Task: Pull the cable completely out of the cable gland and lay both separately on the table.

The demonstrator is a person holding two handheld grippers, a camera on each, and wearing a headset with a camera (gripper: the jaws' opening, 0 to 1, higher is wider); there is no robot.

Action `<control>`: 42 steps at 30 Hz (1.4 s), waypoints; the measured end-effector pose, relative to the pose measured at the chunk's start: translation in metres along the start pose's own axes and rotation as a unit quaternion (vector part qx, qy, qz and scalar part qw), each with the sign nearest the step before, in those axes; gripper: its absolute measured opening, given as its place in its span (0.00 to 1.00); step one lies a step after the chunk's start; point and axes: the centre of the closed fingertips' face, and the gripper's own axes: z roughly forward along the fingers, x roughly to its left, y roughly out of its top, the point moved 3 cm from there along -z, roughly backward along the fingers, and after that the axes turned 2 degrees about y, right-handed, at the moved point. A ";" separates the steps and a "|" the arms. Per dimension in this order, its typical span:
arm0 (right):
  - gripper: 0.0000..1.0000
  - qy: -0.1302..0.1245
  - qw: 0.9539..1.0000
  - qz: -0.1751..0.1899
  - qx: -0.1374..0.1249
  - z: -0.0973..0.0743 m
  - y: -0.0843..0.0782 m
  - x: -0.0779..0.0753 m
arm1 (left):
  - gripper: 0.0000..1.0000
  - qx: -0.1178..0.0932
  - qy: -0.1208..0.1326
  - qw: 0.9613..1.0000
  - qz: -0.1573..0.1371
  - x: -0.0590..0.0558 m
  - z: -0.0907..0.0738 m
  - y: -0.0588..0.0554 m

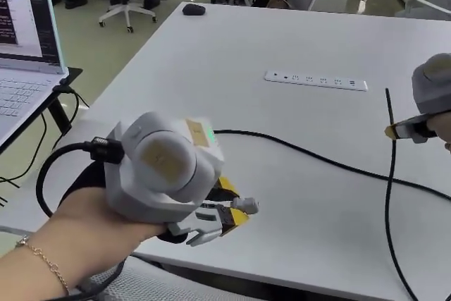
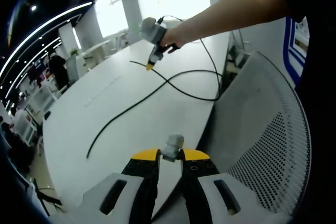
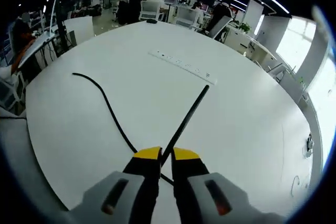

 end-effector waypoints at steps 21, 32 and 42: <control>0.16 0.037 0.999 0.003 -0.032 -0.025 0.002 0.031 | 0.17 0.004 0.010 1.000 0.006 0.010 -0.007 -0.003; 0.16 0.085 0.991 -0.073 -0.076 -0.083 0.018 0.092 | 0.17 0.003 0.007 1.000 0.017 0.016 -0.005 0.001; 0.18 0.169 0.975 -0.124 -0.075 -0.124 -0.001 0.151 | 0.17 0.005 0.001 1.000 0.024 0.018 -0.004 0.002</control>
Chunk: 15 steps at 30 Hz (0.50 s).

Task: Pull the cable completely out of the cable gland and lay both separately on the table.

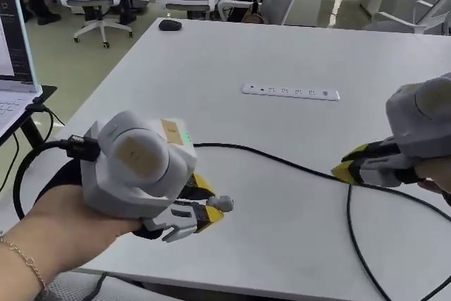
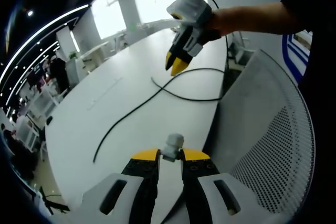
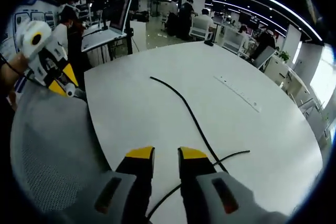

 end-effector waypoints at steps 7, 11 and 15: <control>0.18 0.052 0.998 -0.042 0.011 -0.013 -0.003 0.030 | 0.17 -0.006 -0.007 1.000 0.005 0.001 0.001 0.004; 0.18 0.051 0.998 -0.027 0.007 -0.019 -0.008 0.038 | 0.17 -0.003 -0.003 1.000 0.011 0.004 0.001 0.004; 0.17 0.053 0.998 -0.014 0.002 -0.023 -0.015 0.052 | 0.17 -0.002 -0.006 1.000 0.022 0.004 0.002 0.008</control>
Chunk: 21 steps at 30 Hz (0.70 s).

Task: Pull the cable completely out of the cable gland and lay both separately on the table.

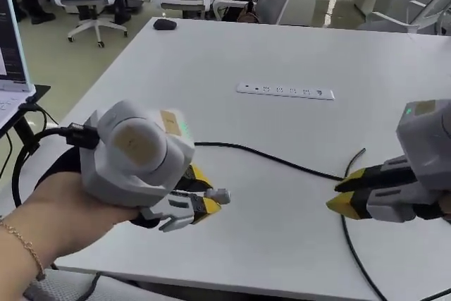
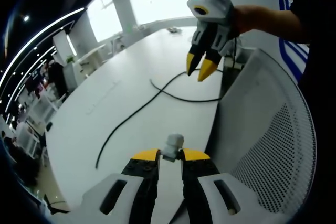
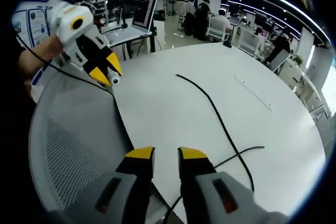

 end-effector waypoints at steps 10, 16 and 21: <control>0.16 0.034 0.999 -0.008 0.019 -0.009 -0.011 0.036 | 0.17 0.006 -0.018 0.999 0.027 0.004 0.013 0.006; 0.16 0.038 0.999 -0.008 0.007 -0.017 -0.007 0.049 | 0.17 0.009 -0.047 0.999 0.020 0.014 0.041 -0.004; 0.16 0.041 0.999 -0.011 0.006 -0.025 -0.009 0.056 | 0.17 0.033 -0.070 0.997 -0.004 0.021 0.071 -0.026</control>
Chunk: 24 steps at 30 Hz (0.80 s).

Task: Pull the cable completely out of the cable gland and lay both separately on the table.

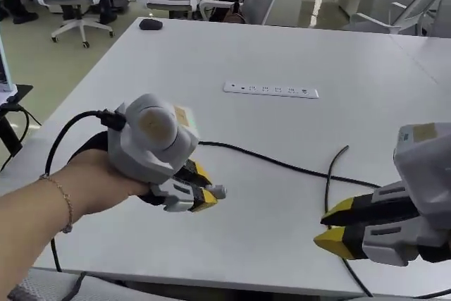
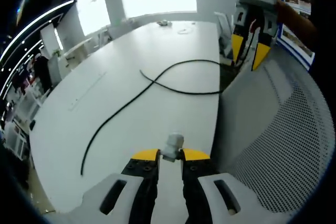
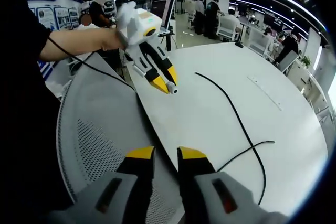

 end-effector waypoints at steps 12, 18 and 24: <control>0.17 -0.008 1.000 0.001 -0.003 -0.006 0.000 0.004 | 0.17 0.085 -0.031 0.996 0.027 0.002 0.063 -0.050; 0.16 -0.014 1.000 0.004 -0.003 -0.011 -0.003 0.007 | 0.17 0.106 -0.040 0.994 0.007 0.002 0.080 -0.068; 0.17 -0.021 1.000 0.007 -0.001 -0.016 -0.005 0.008 | 0.17 0.092 -0.033 0.995 -0.006 0.007 0.088 -0.071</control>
